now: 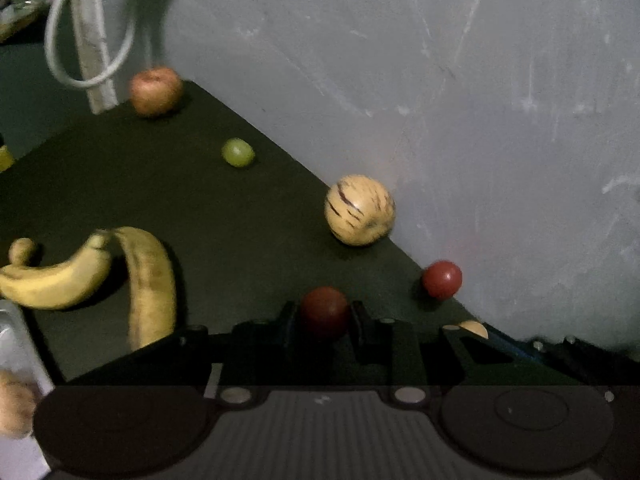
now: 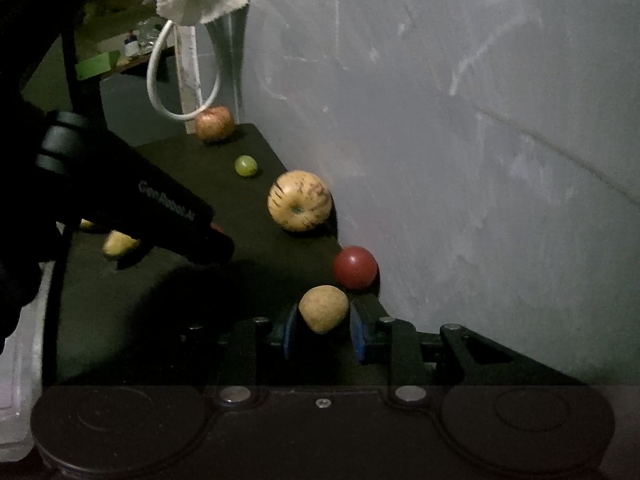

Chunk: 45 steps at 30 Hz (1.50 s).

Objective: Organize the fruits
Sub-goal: 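Carry the tomato with the left tool while the right tool carries the tan fruit to the tray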

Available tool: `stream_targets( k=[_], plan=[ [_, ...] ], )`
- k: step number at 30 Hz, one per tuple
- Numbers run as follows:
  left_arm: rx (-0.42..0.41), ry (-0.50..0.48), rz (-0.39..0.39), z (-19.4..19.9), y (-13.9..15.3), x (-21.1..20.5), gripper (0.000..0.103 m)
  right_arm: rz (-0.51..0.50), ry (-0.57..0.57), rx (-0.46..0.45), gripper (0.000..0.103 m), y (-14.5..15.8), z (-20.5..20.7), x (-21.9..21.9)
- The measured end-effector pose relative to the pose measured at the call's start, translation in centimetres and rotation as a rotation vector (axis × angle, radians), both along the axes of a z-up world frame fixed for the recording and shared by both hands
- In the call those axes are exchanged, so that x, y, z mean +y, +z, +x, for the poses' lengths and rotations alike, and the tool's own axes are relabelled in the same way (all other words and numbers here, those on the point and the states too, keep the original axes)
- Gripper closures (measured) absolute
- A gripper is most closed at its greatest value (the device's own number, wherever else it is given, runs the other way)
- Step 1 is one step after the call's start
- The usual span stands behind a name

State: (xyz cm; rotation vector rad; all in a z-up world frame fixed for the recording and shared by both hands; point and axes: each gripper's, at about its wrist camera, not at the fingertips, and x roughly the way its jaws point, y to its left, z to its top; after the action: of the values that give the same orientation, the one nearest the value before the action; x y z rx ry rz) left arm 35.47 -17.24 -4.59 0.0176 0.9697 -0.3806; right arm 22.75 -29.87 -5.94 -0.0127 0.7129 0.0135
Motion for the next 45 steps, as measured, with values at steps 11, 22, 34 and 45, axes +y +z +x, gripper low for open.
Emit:
stream_targets(
  k=[11, 22, 34, 45],
  plan=[
    [-0.131, 0.127, -0.026, -2.7, 5.2, 4.1, 0.073, -0.024, 0.086, -0.051, 0.074, 2.9, -0.9, 3.2],
    [-0.169, 0.337, -0.015, -7.5, 8.1, 12.1, 0.073, -0.006, 0.276, -0.097, 0.074, 4.9, -1.3, 9.6],
    [-0.131, 0.594, 0.007, -12.8, 7.2, 21.9, 0.073, 0.014, 0.525, -0.096, 0.074, 4.6, -1.7, 17.3],
    [-0.031, 0.678, 0.004, -14.2, 3.4, 26.5, 0.073, -0.019, 0.635, -0.035, 0.074, 2.8, -1.4, 22.0]
  ],
)
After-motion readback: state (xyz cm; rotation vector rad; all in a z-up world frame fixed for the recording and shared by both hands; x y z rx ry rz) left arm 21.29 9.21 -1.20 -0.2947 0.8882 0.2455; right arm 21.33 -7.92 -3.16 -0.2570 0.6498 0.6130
